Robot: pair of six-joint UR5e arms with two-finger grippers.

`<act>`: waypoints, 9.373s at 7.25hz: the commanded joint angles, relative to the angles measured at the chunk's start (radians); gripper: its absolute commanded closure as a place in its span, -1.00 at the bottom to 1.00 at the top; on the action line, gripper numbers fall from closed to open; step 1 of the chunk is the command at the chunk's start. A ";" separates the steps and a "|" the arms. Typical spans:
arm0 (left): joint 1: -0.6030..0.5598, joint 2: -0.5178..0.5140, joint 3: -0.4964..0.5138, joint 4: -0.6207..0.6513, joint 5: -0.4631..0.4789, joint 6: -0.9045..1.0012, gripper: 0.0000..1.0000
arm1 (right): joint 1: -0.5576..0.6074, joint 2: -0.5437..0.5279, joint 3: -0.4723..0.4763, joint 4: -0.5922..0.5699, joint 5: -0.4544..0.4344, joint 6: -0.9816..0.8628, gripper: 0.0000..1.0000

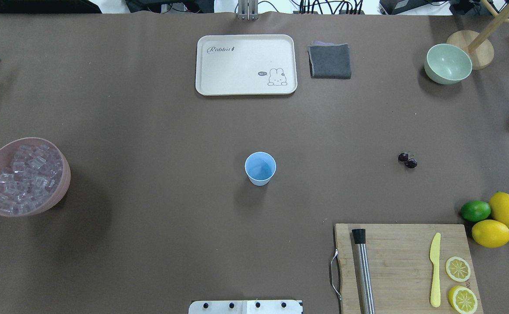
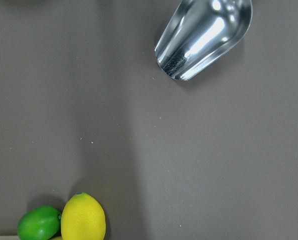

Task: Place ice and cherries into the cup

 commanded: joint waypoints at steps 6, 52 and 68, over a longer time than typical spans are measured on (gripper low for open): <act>0.002 -0.002 -0.001 0.000 0.000 0.001 -0.96 | 0.000 -0.007 -0.001 0.000 -0.006 -0.001 -1.00; 0.686 -0.013 -0.124 -0.273 0.233 -0.333 -0.96 | 0.008 -0.010 0.025 0.001 -0.002 -0.004 -1.00; 0.705 0.001 -0.116 -0.314 0.239 -0.338 0.83 | 0.035 -0.013 0.036 0.002 -0.005 -0.004 -1.00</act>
